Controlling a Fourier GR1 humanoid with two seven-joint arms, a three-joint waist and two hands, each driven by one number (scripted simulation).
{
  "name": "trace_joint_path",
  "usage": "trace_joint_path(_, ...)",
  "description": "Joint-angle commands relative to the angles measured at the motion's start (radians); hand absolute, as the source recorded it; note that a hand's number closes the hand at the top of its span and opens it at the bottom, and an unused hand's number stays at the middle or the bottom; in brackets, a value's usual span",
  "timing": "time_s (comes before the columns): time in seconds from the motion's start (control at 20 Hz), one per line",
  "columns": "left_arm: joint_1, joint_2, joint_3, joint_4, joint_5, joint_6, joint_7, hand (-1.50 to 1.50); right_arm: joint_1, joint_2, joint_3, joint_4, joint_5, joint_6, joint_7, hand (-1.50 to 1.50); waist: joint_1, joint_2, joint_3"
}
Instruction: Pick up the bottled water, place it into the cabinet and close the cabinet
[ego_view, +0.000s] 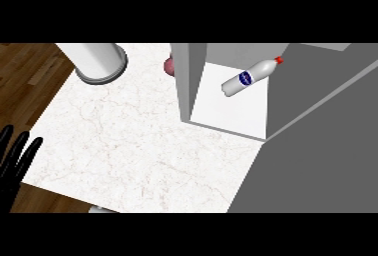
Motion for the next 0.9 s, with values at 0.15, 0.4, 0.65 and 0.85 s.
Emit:
trace_joint_path(0.15,-0.006,0.003,0.007,0.019,0.005,-0.022,-0.002,-1.5,-0.129,0.023,0.105,-0.029,0.015,0.031,0.123,1.5,-0.001,0.005,-0.006)
trace_joint_path(0.4,-0.006,0.023,0.022,0.015,0.017,-0.026,0.013,-1.5,-0.169,0.011,0.09,-0.028,0.015,0.041,0.145,1.5,0.0,-0.001,-0.006)
trace_joint_path(0.65,-0.016,0.02,0.029,0.032,0.028,-0.031,0.013,-1.5,-0.202,0.038,0.071,-0.013,-0.006,0.028,0.141,1.5,-0.008,0.01,-0.007)
trace_joint_path(0.85,-0.012,0.024,0.034,0.029,0.033,-0.047,0.01,-1.5,-0.191,0.06,0.069,0.012,-0.034,0.016,0.144,1.5,0.003,0.017,-0.006)
